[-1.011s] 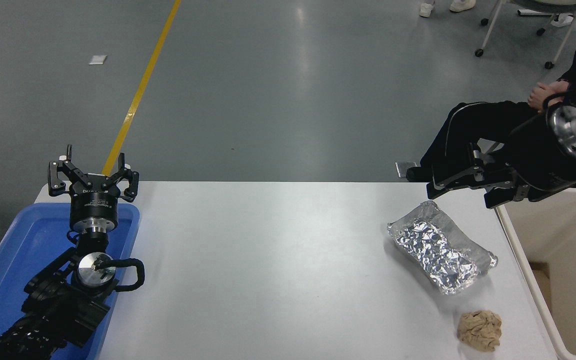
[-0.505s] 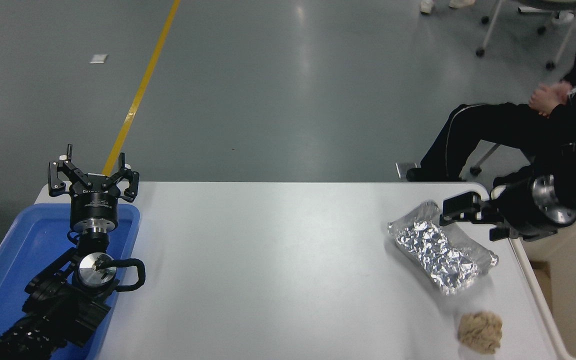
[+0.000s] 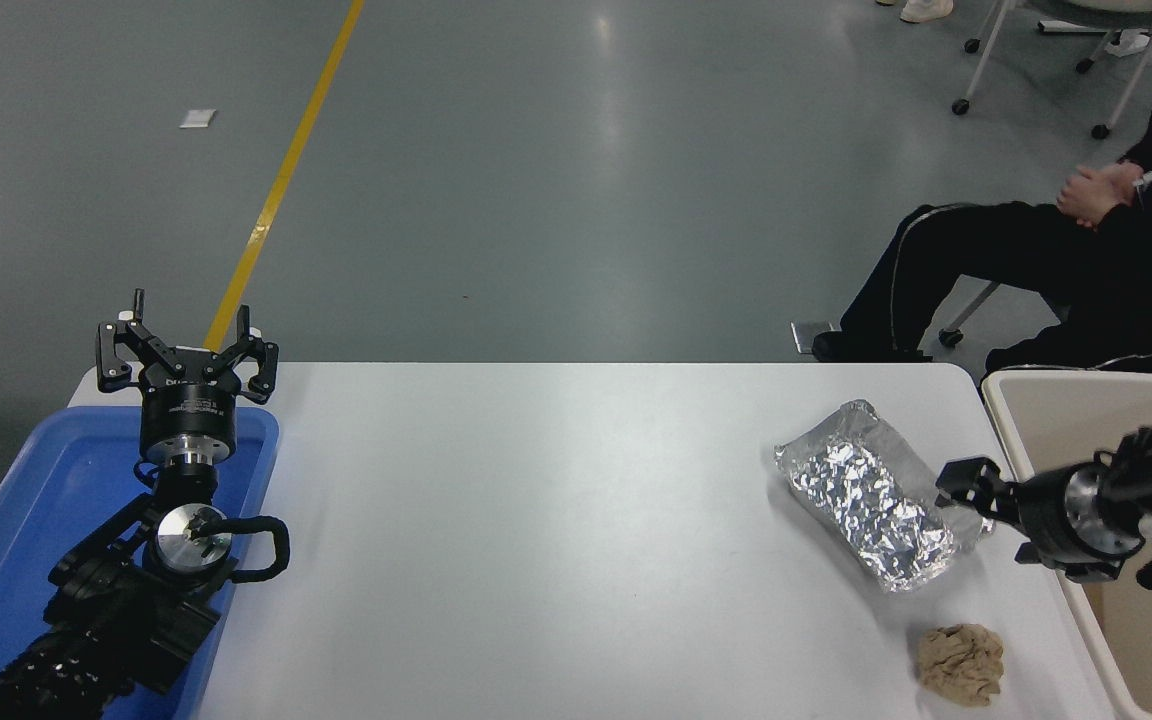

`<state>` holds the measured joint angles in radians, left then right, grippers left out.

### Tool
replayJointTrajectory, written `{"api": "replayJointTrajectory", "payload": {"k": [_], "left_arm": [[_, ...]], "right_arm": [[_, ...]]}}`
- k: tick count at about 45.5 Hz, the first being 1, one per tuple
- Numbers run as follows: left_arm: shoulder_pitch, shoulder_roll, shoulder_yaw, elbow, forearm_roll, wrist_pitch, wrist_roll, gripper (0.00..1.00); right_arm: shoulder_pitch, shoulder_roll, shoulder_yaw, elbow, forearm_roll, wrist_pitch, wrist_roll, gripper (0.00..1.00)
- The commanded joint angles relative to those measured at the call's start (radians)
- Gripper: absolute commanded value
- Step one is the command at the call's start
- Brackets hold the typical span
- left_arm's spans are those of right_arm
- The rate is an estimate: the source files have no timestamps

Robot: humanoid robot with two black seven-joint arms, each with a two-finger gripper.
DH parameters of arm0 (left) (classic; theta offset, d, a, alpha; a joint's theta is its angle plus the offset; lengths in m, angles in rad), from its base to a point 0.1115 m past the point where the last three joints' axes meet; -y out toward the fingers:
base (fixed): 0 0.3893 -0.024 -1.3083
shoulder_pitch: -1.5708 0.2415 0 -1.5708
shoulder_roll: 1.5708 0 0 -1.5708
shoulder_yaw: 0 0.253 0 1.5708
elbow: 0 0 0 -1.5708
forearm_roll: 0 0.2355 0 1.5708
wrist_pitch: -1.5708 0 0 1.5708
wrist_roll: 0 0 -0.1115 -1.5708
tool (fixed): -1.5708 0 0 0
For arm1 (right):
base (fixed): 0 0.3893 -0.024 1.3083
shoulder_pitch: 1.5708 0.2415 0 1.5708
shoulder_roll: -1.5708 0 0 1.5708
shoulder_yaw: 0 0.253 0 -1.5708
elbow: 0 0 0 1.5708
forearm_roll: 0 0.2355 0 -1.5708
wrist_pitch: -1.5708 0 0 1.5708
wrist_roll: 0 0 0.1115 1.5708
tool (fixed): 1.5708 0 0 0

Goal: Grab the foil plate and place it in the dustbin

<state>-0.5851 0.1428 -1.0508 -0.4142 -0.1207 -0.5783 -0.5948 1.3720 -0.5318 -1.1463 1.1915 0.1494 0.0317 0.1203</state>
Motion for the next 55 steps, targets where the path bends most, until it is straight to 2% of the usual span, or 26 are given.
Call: {"api": "replayJointTrajectory", "payload": {"k": [1,11,17,21,29,30,45,52,55], "left_arm": [[-0.001,0.000,0.000,0.000,-0.001,0.000,0.000,0.99],[0.001,0.001,0.000,0.000,-0.001,0.000,0.000,0.99],[0.001,0.001,0.000,0.000,-0.001,0.000,0.000,0.99],[0.001,0.001,0.000,0.000,-0.001,0.000,0.000,0.99],[0.001,0.001,0.000,0.000,-0.001,0.000,0.000,0.99],[0.001,0.001,0.000,0.000,-0.001,0.000,0.000,0.99],[0.001,0.001,0.000,0.000,-0.001,0.000,0.000,0.99],[0.001,0.001,0.000,0.000,-0.001,0.000,0.000,0.99],[-0.001,0.001,0.000,0.000,-0.001,0.000,0.000,0.99]], "right_arm": [[-0.145,0.029,0.066,-0.090,0.025,-0.012,-0.001,0.91],[-0.238,0.056,0.155,-0.167,0.025,-0.027,-0.001,0.90],[-0.269,0.076,0.180,-0.204,0.025,-0.059,-0.001,0.85],[-0.281,0.096,0.181,-0.228,0.025,-0.067,-0.002,0.66],[-0.283,0.098,0.186,-0.231,0.025,-0.064,-0.002,0.04],[-0.283,0.098,0.186,-0.233,0.025,-0.064,-0.002,0.00],[-0.249,0.082,0.185,-0.225,0.018,-0.056,-0.002,0.00],[-0.182,0.000,0.172,-0.184,-0.004,-0.042,-0.001,0.00],[-0.140,-0.033,0.169,-0.144,-0.057,-0.033,-0.001,0.00]]}}
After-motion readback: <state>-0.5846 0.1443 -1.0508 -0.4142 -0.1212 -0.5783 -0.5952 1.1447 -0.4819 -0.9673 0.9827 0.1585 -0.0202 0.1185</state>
